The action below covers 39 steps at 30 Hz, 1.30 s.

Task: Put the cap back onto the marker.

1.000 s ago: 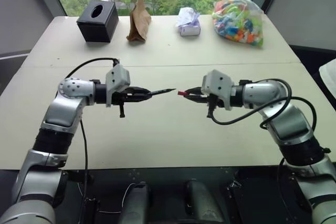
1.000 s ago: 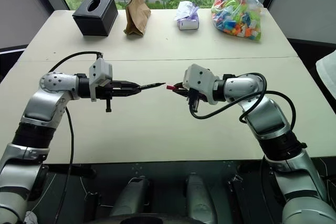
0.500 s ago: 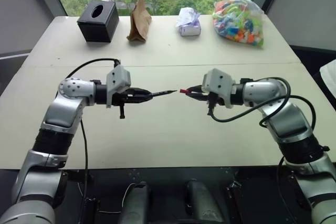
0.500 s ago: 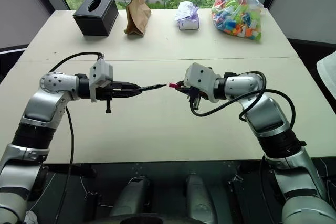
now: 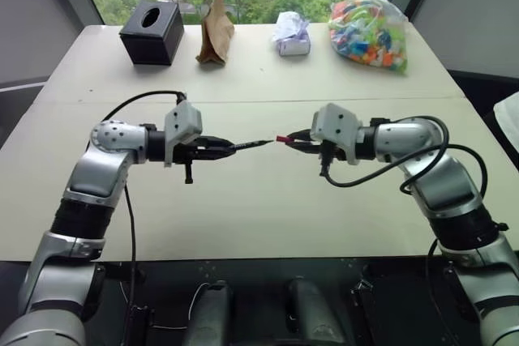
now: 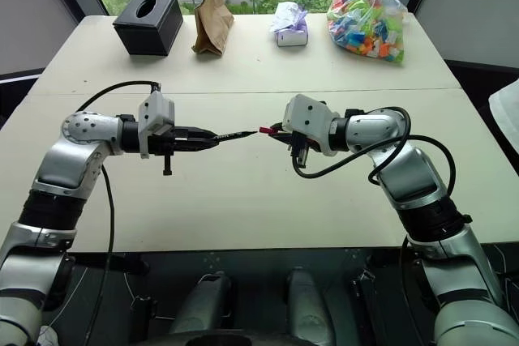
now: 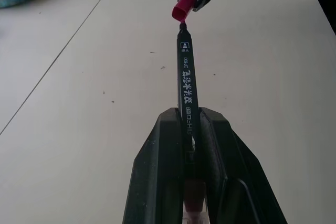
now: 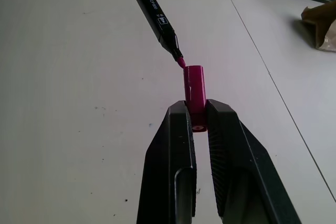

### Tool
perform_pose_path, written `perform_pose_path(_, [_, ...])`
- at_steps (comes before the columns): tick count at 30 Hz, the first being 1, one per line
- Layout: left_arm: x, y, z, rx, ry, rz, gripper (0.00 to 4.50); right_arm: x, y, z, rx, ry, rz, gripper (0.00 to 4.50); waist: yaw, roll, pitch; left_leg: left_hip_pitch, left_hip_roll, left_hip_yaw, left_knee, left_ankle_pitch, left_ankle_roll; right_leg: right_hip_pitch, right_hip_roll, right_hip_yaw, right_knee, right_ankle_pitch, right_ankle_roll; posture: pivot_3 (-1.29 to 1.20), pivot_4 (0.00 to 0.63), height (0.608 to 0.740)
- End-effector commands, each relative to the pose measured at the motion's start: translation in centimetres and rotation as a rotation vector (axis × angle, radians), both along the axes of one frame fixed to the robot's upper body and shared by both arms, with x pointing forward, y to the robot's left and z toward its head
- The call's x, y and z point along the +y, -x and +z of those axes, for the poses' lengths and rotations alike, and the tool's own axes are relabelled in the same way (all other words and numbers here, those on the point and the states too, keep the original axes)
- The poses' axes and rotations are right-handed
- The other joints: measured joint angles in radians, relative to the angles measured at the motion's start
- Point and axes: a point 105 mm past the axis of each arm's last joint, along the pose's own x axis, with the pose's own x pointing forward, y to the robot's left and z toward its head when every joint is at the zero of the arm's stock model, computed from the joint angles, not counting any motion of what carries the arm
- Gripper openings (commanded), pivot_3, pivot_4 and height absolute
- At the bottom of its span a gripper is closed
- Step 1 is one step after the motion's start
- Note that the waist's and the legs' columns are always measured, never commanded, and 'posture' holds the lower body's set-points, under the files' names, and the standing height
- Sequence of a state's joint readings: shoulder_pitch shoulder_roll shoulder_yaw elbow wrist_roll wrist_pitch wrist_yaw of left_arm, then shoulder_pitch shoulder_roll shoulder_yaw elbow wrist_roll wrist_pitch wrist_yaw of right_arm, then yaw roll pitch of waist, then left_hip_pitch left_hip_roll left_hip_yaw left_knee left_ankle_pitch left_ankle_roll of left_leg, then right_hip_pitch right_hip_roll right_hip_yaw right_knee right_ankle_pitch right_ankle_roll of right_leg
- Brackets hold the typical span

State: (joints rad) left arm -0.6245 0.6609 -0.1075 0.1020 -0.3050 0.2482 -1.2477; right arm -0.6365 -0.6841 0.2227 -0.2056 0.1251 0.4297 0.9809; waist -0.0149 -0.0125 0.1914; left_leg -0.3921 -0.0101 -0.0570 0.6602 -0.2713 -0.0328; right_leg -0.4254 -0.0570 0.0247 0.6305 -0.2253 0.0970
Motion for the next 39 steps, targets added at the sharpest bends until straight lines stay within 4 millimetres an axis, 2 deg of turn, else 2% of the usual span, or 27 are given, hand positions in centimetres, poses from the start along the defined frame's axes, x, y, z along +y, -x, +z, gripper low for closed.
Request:
perform_pose_path(1, [-0.7, 0.4, 1.0, -0.05, 0.003, -0.035, 0.0, 0.7, 0.5, 1.1, -0.037, -0.012, 0.037, 0.02, 0.0, 0.0, 0.0, 0.0, 0.0, 0.0, 0.0, 0.0, 0.0, 0.0, 0.0, 0.0, 0.0, 0.0, 0.0, 0.0, 0.15, 0.74])
perform_pose_path(16, [-1.7, 0.8, 1.0, -0.054, 0.009, -0.077, 0.0, 1.7, 1.3, 1.0, -0.001, -0.012, 0.097, 0.02, 0.0, 0.0, 0.0, 0.0, 0.0, 0.0, 0.001, 0.0, 0.0, 0.0, 0.0, 0.0, 0.0, 0.0, 0.0, 0.0, 0.15, 0.74])
perform_pose_path(24, [-1.8, 2.1, 0.6, -0.087, -0.036, -0.162, 0.0, 1.4, 2.6, 1.1, 0.067, 0.025, 0.202, 0.02, 0.0, 0.0, 0.0, 0.0, 0.0, 0.0, 0.001, 0.0, 0.0, 0.0, 0.0, 0.0, 0.0, 0.0, 0.0, 0.0, 0.15, 0.74])
perform_pose_path(39, [-1.8, 3.1, 1.5, -0.137, -0.005, -0.202, 0.0, 1.3, 4.9, 3.3, 0.104, 0.021, 0.376, 0.02, 0.001, 0.0, 0.0, 0.0, 0.0, 0.0, 0.002, 0.0, 0.0, 0.0, 0.0, 0.0, 0.0, 0.0, 0.0, 0.0, 0.15, 0.74])
